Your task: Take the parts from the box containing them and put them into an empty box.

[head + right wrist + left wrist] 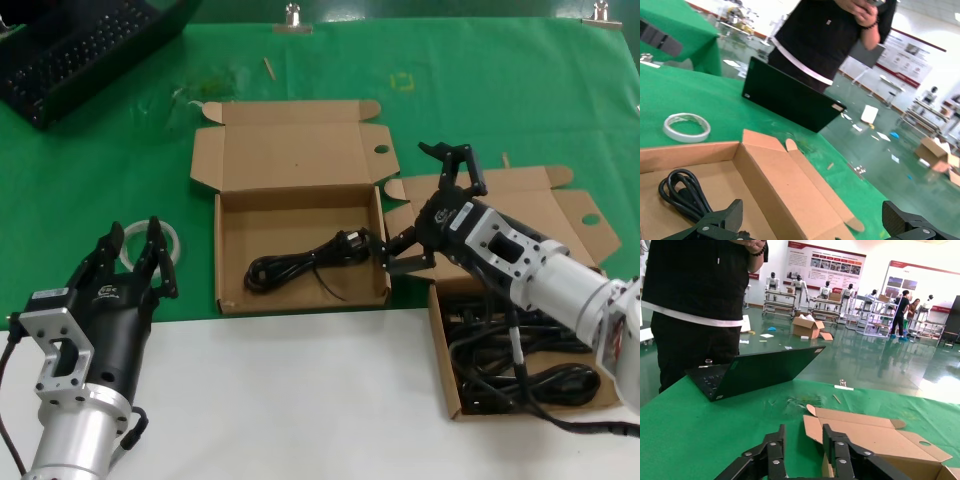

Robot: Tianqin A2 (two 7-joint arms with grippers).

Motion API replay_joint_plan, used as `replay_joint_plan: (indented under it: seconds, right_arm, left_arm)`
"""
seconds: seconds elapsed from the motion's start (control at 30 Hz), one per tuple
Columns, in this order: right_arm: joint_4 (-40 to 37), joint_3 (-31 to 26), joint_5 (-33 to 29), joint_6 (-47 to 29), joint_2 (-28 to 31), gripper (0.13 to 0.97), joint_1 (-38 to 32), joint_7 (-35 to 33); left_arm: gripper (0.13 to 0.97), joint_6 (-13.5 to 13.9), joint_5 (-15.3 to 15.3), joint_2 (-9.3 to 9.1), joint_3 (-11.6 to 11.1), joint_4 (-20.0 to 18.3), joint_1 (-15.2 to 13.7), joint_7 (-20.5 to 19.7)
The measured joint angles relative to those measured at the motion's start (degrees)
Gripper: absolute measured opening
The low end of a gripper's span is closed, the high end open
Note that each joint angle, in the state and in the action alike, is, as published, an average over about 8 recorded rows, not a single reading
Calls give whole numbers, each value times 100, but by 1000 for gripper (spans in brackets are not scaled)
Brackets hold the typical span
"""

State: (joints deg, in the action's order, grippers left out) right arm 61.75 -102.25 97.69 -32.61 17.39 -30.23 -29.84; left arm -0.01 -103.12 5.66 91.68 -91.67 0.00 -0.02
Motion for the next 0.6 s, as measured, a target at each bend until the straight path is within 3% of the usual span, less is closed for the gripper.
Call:
replay_joint_plan:
  seconds: [0.13,0.43,0.6]
  right_arm:
    - [174,61,32,189,-1,966,176,173]
    - [578,205,105,630,-4,966,585,576]
    - [804,284,146,876,-6,966,812,802]
  left_arm:
    - [282,0,0,0,0,0,0,0]
    - [445,0,0,0,0,0,0,0]
    - [579,0,-1,0,0,0,0,0]
